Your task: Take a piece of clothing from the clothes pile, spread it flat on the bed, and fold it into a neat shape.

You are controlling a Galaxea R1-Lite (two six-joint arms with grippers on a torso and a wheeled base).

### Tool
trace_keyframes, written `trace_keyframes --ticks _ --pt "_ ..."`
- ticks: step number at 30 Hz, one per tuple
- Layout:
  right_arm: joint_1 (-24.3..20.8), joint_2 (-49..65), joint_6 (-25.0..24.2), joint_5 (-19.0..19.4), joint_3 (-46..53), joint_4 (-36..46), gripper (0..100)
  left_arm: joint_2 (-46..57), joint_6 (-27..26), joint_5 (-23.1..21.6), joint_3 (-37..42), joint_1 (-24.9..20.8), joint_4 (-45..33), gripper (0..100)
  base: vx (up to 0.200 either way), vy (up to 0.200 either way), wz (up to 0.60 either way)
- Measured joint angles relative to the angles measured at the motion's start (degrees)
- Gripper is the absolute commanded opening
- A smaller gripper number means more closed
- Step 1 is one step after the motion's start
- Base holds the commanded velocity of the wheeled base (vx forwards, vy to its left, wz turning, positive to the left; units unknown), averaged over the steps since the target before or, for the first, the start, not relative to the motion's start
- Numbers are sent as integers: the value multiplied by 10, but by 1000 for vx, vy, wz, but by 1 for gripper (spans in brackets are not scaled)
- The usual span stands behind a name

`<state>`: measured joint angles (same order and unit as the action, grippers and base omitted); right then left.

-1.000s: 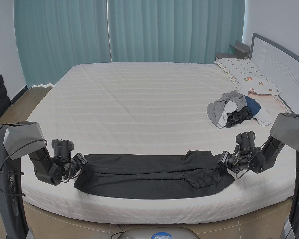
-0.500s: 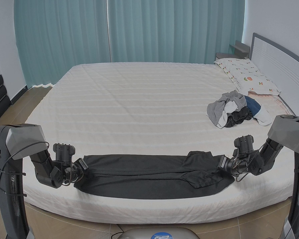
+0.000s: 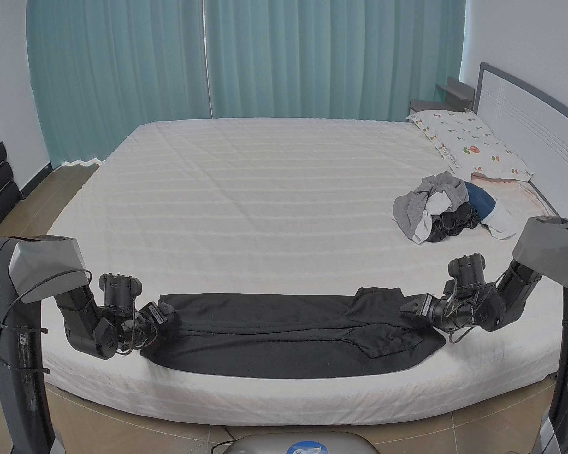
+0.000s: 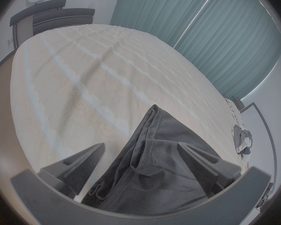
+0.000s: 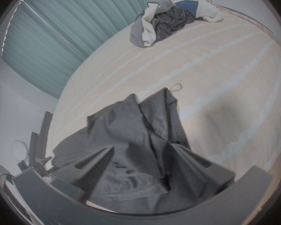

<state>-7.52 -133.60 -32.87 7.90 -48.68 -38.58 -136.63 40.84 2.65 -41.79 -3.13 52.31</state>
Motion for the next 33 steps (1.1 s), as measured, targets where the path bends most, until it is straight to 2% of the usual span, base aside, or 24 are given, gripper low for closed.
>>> trace_keyframes --ticks 4,9,14,18,22,30,31,33 --pt "18 34 -5 50 8 2 100 19 4 -7 13 4 1 100 0 0 0" --pt "40 56 -7 69 10 1 100 38 21 -21 20 7 1 100 0 0 0" --pt "54 45 -11 107 3 -2 100 46 20 -75 29 10 1 100 0 0 0" --pt "70 36 -20 167 -2 -4 100 50 -12 -135 48 27 4 100 0 0 0" --pt "89 28 -25 220 -4 -4 100 53 -80 -189 87 42 45 100 0 0 0" --pt "100 14 -22 235 -5 -5 100 39 -125 -200 126 51 94 100 0 0 0" --pt "100 13 -22 234 -5 -5 100 38 -126 -199 128 51 94 0 0 0 0" --pt "99 11 -21 234 -5 -5 100 36 -132 -199 133 52 95 0 0 0 0"
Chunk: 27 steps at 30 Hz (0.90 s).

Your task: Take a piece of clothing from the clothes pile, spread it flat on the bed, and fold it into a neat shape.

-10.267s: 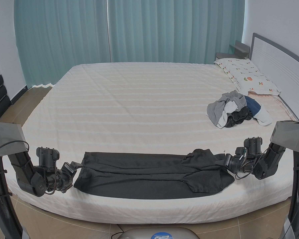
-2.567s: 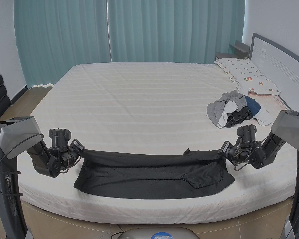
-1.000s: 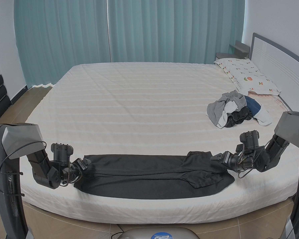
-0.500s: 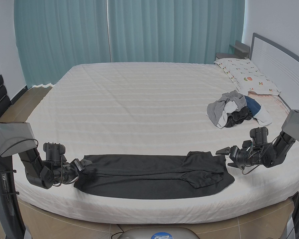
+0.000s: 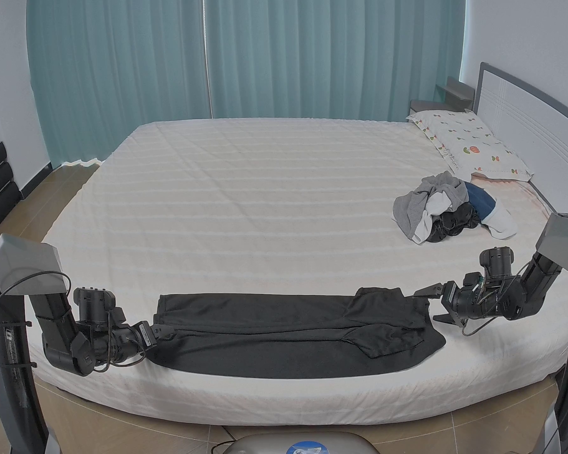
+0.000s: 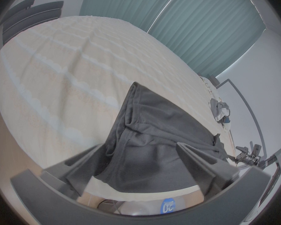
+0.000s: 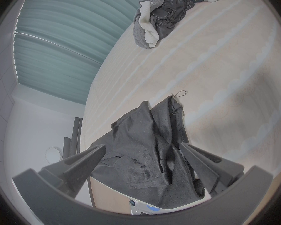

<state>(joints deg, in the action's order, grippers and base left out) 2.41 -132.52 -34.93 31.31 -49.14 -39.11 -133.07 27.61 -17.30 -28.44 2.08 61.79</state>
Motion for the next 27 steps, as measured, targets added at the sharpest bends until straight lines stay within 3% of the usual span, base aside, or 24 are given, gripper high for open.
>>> trace_keyframes --ticks 6,11,17,27 --pt "-1 -4 1 0 0 0 100 -3 -45 1 26 3 0 0 0 0 0" --pt "-1 -5 1 0 1 -1 100 -3 -52 25 36 4 -1 0 0 0 0" --pt "-1 -7 1 -1 1 0 100 -2 -97 43 51 12 -6 0 0 0 0" --pt "-3 -7 1 -2 0 0 100 -2 -109 45 58 23 -6 0 0 0 0"
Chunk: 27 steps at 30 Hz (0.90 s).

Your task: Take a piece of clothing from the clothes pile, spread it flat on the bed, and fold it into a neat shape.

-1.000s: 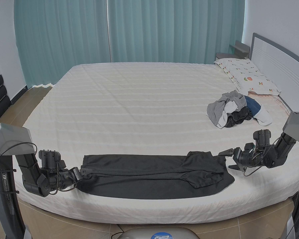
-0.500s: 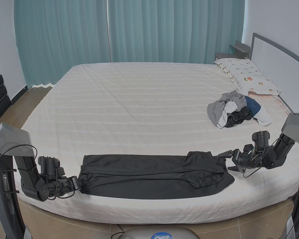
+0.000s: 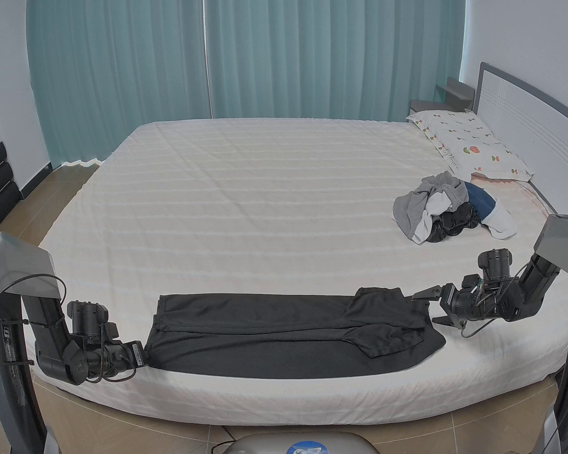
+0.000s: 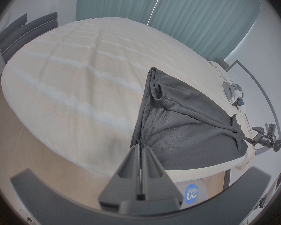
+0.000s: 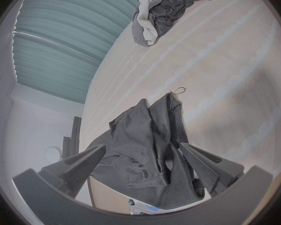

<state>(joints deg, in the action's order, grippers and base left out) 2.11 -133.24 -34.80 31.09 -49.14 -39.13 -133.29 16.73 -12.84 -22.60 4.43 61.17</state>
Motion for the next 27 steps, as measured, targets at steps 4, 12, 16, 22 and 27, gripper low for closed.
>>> trace_keyframes --ticks 4,12,16,22,27 --pt "0 -1 0 0 0 0 100 1 -1 -5 1 3 2 100 0 0 0" --pt "0 -3 0 0 0 -5 100 12 40 -43 -2 8 6 100 0 0 0" --pt "0 -4 0 0 0 -10 100 19 118 -45 -26 8 5 100 0 0 0" --pt "0 -6 0 -2 1 -15 100 20 186 -21 -94 -7 2 100 0 0 0" --pt "0 -8 0 -3 1 -17 100 -7 184 30 -144 -26 -1 100 0 0 0"
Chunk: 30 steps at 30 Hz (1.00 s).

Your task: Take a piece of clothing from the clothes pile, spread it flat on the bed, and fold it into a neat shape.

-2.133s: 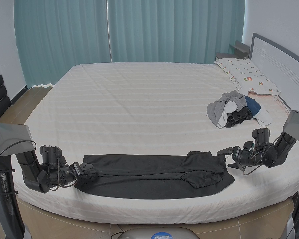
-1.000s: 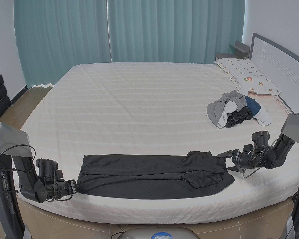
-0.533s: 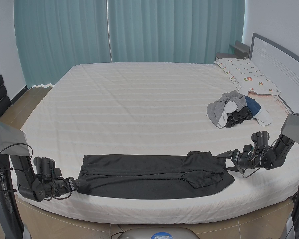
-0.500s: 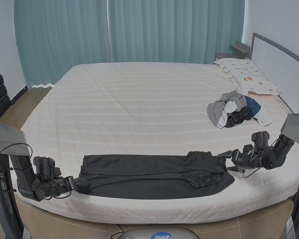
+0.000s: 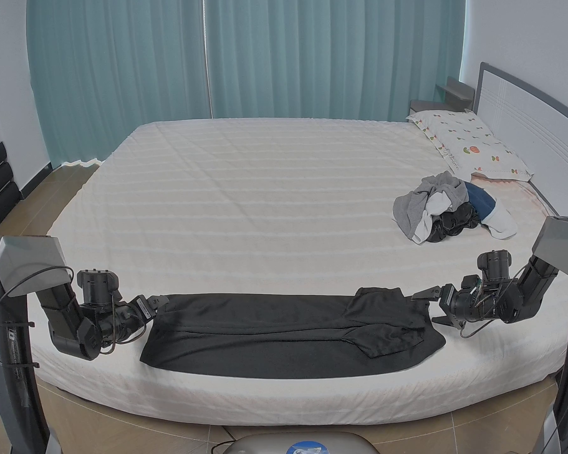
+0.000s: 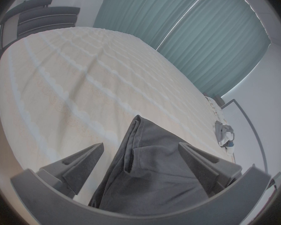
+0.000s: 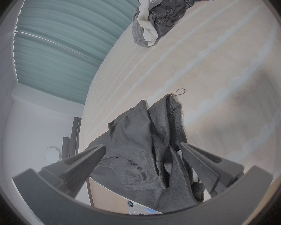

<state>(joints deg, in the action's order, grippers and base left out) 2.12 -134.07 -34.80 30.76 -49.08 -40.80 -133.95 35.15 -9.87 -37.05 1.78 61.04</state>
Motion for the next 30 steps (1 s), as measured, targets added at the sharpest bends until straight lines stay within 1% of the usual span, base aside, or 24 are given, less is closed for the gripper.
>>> trace_keyframes --ticks 2,6,13,16,21,22,30 --pt "0 -1 0 -1 0 -4 100 -12 -9 13 -11 -9 1 100 0 0 0" --pt "-2 -3 0 -2 1 -12 100 -34 -22 23 -18 -20 6 100 0 0 0" --pt "-4 -7 1 -14 0 -16 100 -66 -24 56 -27 -39 52 100 0 0 0" --pt "-5 -8 1 -14 0 -16 100 -78 -23 59 -26 -43 78 100 0 0 0" --pt "-5 -9 0 -14 0 -16 100 -87 -20 59 -21 -44 80 100 0 0 0" --pt "-5 -9 0 -14 0 -16 100 -88 -20 58 -20 -44 80 0 0 0 0" --pt "-5 -9 0 -14 0 -16 100 -90 -20 54 -7 -44 80 0 0 0 0"
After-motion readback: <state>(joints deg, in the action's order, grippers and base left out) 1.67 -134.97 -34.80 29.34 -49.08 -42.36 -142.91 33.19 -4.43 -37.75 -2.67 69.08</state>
